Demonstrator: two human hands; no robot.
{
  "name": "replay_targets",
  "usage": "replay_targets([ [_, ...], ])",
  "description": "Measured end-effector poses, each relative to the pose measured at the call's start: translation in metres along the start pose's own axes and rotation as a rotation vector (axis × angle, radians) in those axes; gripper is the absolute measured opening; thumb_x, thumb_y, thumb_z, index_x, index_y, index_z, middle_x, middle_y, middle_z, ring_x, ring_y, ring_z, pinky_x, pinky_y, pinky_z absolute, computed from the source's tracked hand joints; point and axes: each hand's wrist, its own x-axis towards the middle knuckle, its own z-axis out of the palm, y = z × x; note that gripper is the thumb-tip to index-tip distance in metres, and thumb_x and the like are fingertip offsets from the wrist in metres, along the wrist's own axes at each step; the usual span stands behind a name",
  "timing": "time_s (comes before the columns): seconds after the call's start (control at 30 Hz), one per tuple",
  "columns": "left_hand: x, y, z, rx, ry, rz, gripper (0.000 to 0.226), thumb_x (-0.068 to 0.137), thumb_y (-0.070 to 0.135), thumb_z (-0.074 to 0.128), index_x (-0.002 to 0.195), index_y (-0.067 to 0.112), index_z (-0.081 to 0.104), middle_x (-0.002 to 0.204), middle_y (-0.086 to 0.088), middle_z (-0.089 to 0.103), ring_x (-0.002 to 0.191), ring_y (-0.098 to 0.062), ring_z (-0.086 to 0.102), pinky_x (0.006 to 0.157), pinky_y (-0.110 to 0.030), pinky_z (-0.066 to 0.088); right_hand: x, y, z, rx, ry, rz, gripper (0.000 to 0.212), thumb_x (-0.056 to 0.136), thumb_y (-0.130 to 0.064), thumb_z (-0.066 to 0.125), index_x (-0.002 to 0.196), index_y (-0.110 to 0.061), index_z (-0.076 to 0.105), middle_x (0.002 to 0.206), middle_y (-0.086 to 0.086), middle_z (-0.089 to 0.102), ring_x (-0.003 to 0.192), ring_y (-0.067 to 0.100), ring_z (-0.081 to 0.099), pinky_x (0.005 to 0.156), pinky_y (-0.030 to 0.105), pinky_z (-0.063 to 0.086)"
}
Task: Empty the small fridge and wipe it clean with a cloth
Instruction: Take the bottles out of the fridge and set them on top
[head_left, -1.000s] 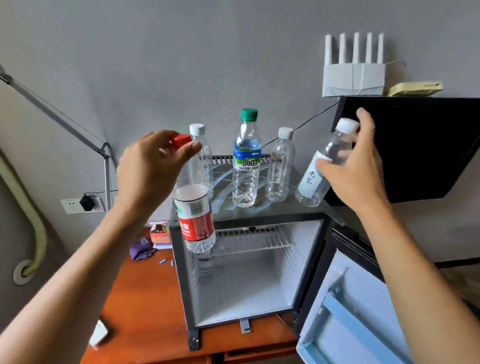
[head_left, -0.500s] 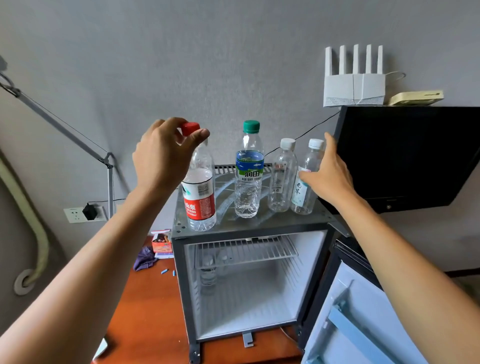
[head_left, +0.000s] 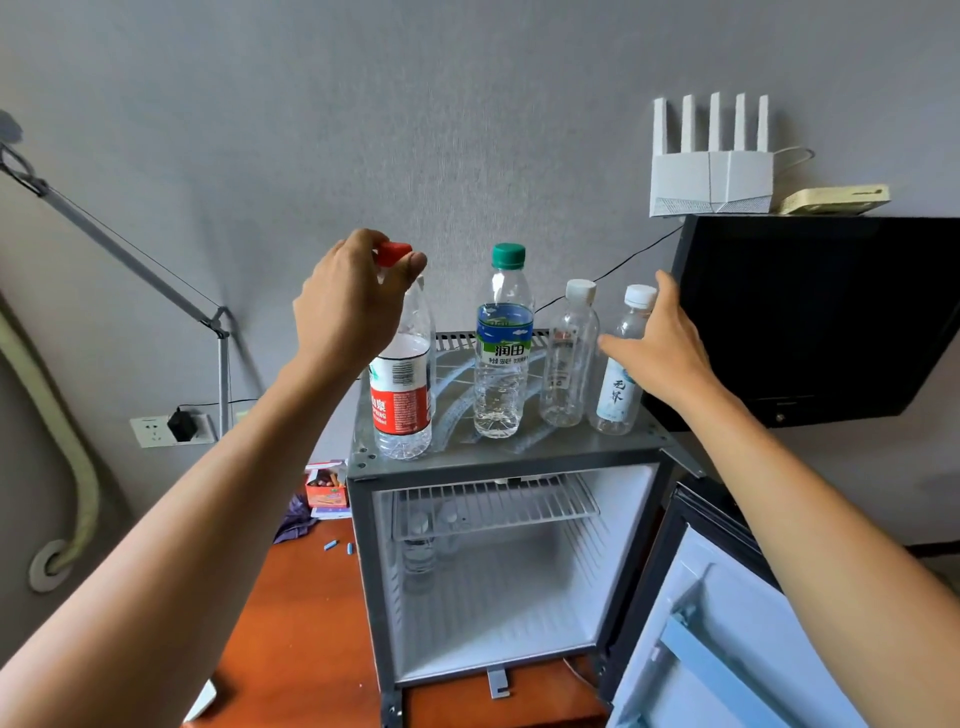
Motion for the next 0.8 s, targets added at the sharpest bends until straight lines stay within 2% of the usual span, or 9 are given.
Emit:
replay_targets([
  [0.13,-0.001,0.001,-0.001,-0.026,-0.034,-0.008,0.071,0.093,0.068,0.055,0.14,0.016,0.052,0.129,-0.003,0.068,0.116,-0.027,0.063,0.084,-0.04,0.045,0.0,0.0,0.001,0.013,0.009,-0.003,0.1,0.083,-0.044,0.07,0.157,-0.031,0.004,0.153,0.004,0.039,0.132,0.03,0.048,0.105,0.05,0.043],
  [0.37,-0.005,0.001,-0.004,-0.074,-0.072,-0.022,0.079,0.088,0.073,0.057,0.143,0.016,0.048,0.126,-0.001,0.067,0.116,-0.025,0.062,0.092,-0.046,0.051,0.0,0.001,0.001,0.038,0.031,0.014,0.096,0.085,-0.046,0.066,0.157,-0.031,0.004,0.159,0.004,0.034,0.136,0.031,0.045,0.108,0.049,0.041],
  [0.7,-0.011,-0.005,-0.008,-0.094,-0.119,-0.015,0.097,0.081,0.079,0.058,0.15,0.015,0.037,0.138,-0.009,0.058,0.122,-0.026,0.058,0.098,-0.052,0.051,0.002,0.001,-0.001,0.068,0.061,0.057,0.099,0.073,-0.058,0.058,0.155,-0.032,0.008,0.153,0.003,0.043,0.131,0.031,0.051,0.106,0.053,0.043],
  [0.8,-0.017,-0.009,-0.007,-0.121,-0.121,-0.005,0.1,0.08,0.078,0.06,0.153,0.015,0.034,0.143,-0.011,0.053,0.127,-0.027,0.055,0.101,-0.052,0.049,0.003,0.003,0.001,0.076,0.081,0.042,0.096,0.079,-0.054,0.058,0.157,-0.027,0.008,0.155,0.004,0.039,0.134,0.031,0.047,0.108,0.051,0.041],
])
